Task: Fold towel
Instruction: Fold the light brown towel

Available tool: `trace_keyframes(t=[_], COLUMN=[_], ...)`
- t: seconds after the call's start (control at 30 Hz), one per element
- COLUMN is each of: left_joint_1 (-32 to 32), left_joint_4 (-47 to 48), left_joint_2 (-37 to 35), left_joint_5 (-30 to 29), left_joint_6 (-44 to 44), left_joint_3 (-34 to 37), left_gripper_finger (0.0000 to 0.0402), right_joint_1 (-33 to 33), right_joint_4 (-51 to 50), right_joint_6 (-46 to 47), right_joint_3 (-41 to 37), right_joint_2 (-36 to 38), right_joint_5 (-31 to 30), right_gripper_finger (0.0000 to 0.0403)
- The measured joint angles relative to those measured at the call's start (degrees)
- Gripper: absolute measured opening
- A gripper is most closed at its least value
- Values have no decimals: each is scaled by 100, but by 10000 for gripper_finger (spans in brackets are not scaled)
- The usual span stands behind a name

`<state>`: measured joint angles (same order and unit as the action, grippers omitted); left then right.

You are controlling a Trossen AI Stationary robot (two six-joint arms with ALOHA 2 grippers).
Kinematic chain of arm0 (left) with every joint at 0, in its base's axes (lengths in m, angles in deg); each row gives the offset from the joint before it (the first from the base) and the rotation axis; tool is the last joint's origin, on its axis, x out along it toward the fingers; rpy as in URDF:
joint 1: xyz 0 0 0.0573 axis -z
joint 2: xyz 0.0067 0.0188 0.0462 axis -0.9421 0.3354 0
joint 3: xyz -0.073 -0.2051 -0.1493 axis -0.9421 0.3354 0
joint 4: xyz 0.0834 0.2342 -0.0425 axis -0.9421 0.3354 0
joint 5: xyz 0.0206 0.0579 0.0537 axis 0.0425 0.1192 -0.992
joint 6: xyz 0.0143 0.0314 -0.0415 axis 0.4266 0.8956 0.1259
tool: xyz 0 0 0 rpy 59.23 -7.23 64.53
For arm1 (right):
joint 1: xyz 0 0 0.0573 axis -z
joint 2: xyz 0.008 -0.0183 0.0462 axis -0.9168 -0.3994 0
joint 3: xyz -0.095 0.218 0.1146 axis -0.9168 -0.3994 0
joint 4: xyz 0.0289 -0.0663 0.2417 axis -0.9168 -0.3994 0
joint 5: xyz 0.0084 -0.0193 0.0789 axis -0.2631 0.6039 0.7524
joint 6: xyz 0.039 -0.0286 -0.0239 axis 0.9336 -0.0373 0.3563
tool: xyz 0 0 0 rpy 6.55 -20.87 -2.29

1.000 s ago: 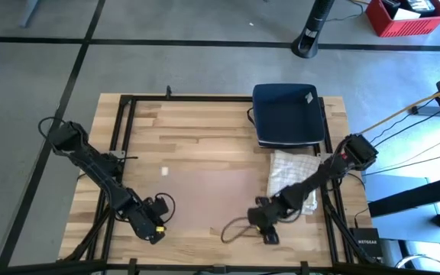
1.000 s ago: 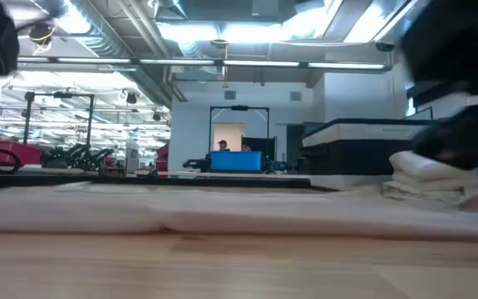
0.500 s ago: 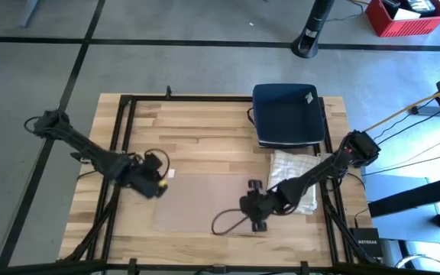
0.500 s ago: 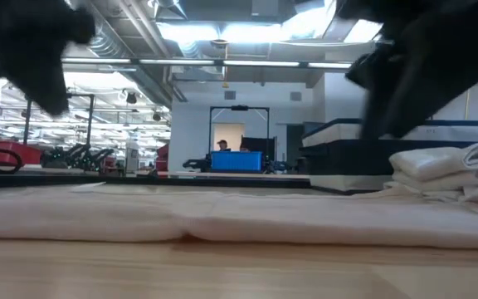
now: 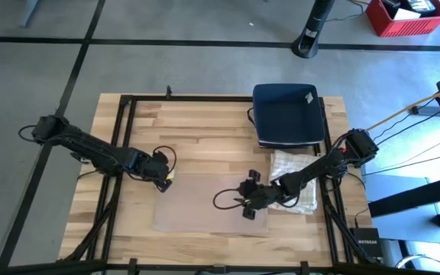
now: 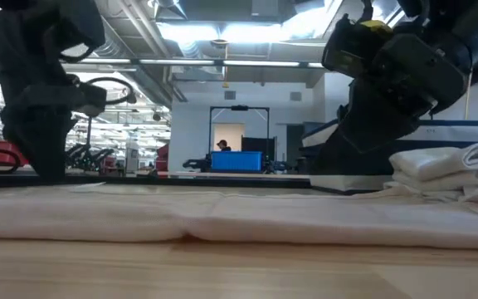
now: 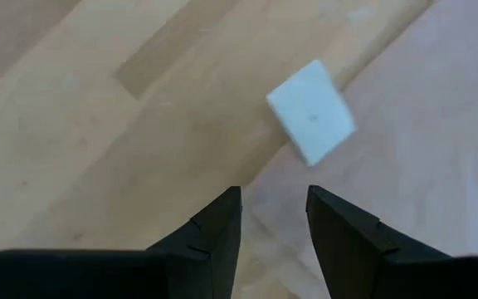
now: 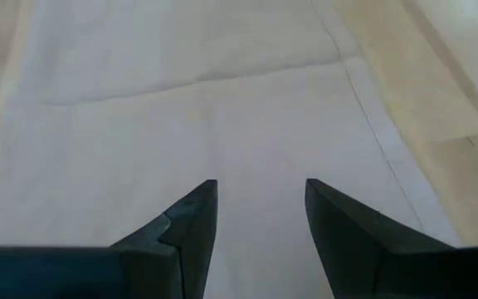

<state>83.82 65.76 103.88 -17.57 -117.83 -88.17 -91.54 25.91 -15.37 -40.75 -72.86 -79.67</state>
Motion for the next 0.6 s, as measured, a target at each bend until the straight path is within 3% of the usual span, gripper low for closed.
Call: trace_keyframes(t=[0.33, 0.6], left_joint_1=[-10, 13], left_joint_4=[-756, -755], left_joint_2=[-21, -214], left_joint_5=[-14, 85], left_joint_6=[132, 182], left_joint_3=[509, 362], left_gripper_finger=[130, 130], right_joint_1=[0, 0], right_joint_4=[193, 184], right_joint_6=[-233, -238], right_joint_3=[-85, -85], right_joint_2=[0, 0], right_joint_5=[-6, -52], right_gripper_finger=[185, 185])
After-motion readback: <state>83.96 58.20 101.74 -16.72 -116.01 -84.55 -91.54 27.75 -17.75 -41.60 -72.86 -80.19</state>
